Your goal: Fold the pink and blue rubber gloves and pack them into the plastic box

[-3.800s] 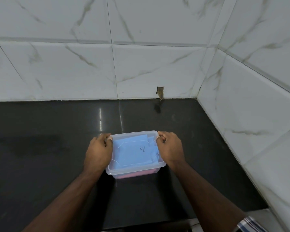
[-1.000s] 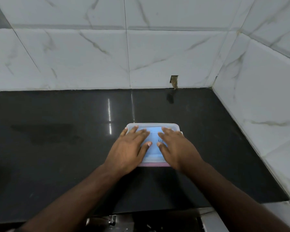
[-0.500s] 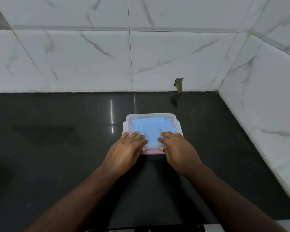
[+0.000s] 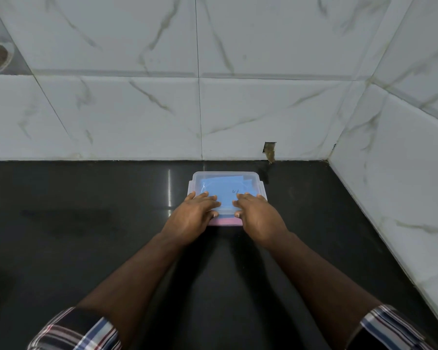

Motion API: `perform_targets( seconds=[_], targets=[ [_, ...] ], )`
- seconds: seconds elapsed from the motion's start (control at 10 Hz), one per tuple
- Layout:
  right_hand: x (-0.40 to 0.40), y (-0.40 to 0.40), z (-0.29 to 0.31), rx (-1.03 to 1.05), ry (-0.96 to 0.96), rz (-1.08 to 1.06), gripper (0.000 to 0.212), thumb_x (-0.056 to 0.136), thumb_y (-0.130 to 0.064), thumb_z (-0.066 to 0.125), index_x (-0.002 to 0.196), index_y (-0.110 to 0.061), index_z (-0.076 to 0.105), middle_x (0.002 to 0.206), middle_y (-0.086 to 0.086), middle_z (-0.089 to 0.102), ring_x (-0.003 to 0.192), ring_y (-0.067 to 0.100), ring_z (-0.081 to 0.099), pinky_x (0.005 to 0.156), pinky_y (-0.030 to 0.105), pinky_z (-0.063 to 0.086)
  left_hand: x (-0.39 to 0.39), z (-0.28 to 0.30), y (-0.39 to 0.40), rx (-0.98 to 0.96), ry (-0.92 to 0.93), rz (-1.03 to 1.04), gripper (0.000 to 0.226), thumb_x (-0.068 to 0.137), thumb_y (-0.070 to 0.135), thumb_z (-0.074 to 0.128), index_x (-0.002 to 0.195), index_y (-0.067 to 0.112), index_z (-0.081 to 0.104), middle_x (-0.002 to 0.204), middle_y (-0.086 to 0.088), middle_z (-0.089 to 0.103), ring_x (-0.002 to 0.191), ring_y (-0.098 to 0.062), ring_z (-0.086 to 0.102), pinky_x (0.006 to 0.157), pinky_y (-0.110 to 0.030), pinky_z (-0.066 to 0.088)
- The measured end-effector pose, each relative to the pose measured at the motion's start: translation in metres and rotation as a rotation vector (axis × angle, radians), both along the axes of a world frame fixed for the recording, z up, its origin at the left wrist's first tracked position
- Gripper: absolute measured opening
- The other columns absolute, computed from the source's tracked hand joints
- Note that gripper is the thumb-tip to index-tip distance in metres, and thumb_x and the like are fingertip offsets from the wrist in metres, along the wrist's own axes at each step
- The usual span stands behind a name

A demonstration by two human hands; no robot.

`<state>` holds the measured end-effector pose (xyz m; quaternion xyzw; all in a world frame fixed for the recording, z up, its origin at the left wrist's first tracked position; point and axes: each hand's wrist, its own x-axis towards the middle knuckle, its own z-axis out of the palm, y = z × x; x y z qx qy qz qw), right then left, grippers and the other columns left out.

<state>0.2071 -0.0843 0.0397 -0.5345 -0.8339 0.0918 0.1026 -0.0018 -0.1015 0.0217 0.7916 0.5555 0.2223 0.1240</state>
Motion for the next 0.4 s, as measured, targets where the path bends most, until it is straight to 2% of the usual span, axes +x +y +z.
perform_targets(
  seconds=[0.2,0.4],
  targets=[
    [-0.002,0.003,0.009,-0.067,-0.110,0.041,0.043,0.103,-0.028,0.045,0.145,-0.018,0.045,0.157,0.005,0.035,0.145,0.018,0.029,0.119,0.037,0.017,0.004,0.009,-0.004,-0.045,0.149,-0.006,0.046,0.107,0.038,0.037,0.150,0.022,0.046,0.159,0.002,0.042,0.152,-0.017,0.026,0.125,-0.037,0.014],
    [-0.010,-0.004,0.032,-0.036,-0.092,-0.027,0.044,0.098,-0.015,0.049,0.142,-0.017,0.048,0.143,0.006,0.052,0.128,0.025,0.051,0.104,0.036,0.042,0.029,0.021,-0.008,-0.071,0.377,0.152,0.063,0.106,0.048,0.015,0.161,0.017,0.015,0.170,-0.004,0.009,0.157,-0.025,-0.001,0.126,-0.050,0.001]
  ],
)
